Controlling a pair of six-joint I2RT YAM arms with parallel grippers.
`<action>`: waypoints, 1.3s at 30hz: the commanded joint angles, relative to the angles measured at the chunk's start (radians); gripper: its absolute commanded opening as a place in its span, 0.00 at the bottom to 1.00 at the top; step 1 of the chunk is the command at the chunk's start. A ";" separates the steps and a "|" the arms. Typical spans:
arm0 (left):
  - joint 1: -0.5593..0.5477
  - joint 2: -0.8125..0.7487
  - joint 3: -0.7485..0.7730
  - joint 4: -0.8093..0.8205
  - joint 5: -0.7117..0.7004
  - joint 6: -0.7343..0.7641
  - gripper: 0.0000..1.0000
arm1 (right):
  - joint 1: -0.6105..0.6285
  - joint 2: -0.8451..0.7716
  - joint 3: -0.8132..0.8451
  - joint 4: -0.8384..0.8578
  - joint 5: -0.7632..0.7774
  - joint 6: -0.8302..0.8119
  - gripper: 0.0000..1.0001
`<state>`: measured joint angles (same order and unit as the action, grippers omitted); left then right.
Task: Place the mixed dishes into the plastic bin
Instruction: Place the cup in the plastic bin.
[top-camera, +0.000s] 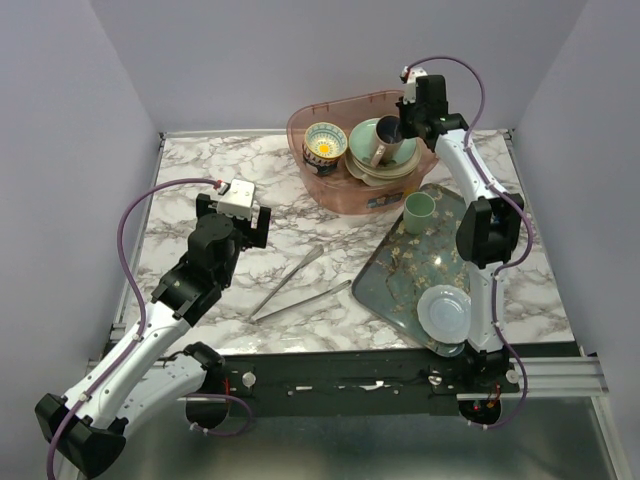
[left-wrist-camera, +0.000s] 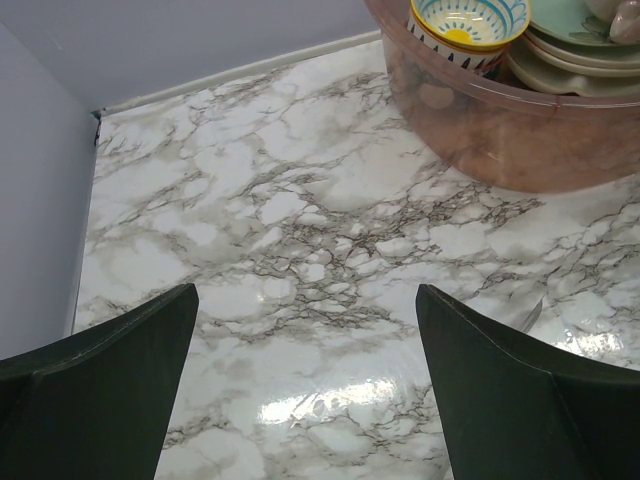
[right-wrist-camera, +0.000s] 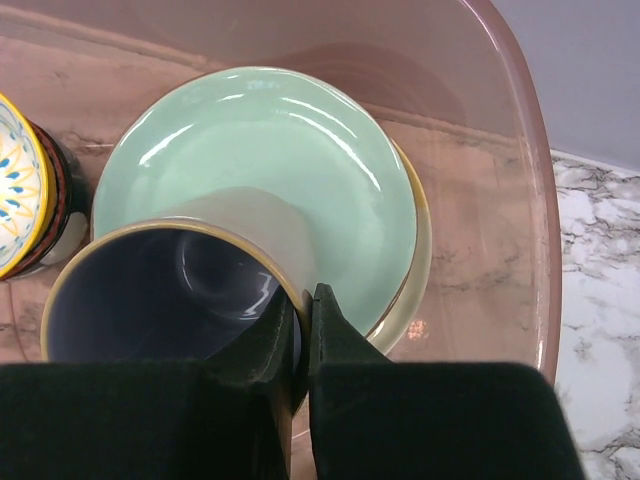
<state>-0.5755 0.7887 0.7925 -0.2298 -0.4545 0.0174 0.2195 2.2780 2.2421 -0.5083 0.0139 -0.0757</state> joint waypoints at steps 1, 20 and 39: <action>0.011 0.000 -0.010 0.020 0.025 -0.005 0.99 | -0.008 -0.005 0.060 0.094 0.001 0.014 0.18; 0.019 -0.008 -0.007 0.020 0.039 -0.010 0.99 | -0.009 -0.047 0.042 0.094 -0.008 0.022 0.38; 0.186 -0.101 -0.033 0.041 0.278 -0.151 0.99 | -0.048 -0.489 -0.301 0.062 -0.484 -0.030 0.42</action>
<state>-0.4507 0.7330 0.7845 -0.2226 -0.3038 -0.0639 0.1936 1.9598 2.0876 -0.4404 -0.1997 -0.0563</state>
